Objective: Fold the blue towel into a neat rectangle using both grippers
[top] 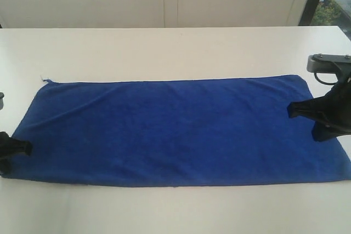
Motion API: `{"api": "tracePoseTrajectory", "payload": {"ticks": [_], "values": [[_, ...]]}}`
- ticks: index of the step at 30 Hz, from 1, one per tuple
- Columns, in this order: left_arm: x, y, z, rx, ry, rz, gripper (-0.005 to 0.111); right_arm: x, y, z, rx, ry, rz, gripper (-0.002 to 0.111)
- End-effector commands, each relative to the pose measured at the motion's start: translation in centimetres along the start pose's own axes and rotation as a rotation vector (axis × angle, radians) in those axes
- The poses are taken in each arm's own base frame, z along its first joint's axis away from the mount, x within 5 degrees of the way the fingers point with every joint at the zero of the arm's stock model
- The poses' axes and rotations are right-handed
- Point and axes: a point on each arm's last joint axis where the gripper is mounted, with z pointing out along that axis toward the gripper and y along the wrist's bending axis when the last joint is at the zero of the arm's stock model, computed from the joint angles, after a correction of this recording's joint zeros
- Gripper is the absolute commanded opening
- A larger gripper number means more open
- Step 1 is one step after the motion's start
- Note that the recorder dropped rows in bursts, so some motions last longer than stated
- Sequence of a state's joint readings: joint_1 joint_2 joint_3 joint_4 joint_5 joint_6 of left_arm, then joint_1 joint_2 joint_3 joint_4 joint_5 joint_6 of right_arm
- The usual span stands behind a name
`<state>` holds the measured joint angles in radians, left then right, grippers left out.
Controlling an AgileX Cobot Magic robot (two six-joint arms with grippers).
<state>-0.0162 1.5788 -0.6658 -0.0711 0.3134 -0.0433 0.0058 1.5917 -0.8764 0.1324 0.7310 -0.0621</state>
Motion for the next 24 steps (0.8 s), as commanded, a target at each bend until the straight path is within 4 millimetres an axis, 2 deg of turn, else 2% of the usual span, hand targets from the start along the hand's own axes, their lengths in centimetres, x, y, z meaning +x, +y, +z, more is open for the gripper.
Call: {"api": "tracePoseTrajectory", "payload": {"ticks": [1,12,16,20,24], "values": [[-0.5,-0.3,-0.5,0.034,0.026,-0.051,0.000,-0.3,-0.1,-0.4,0.000,-0.031,-0.006,0.000],[-4.4,-2.7,-3.1,0.298,-0.064,-0.265,0.000,-0.4,-0.1,-0.4,0.000,-0.039,-0.006,0.000],[-5.4,-3.1,-3.3,0.359,-0.150,-0.316,0.000,-0.5,-0.1,-0.4,0.001,-0.046,-0.006,0.000],[-5.9,-2.9,-2.5,0.355,-0.184,-0.333,0.001,-0.5,-0.1,-0.4,0.001,-0.050,-0.006,0.000],[-6.0,-2.8,-1.5,0.347,-0.167,-0.347,0.019,-0.6,-0.1,-0.4,0.001,-0.055,-0.006,0.000]]}}
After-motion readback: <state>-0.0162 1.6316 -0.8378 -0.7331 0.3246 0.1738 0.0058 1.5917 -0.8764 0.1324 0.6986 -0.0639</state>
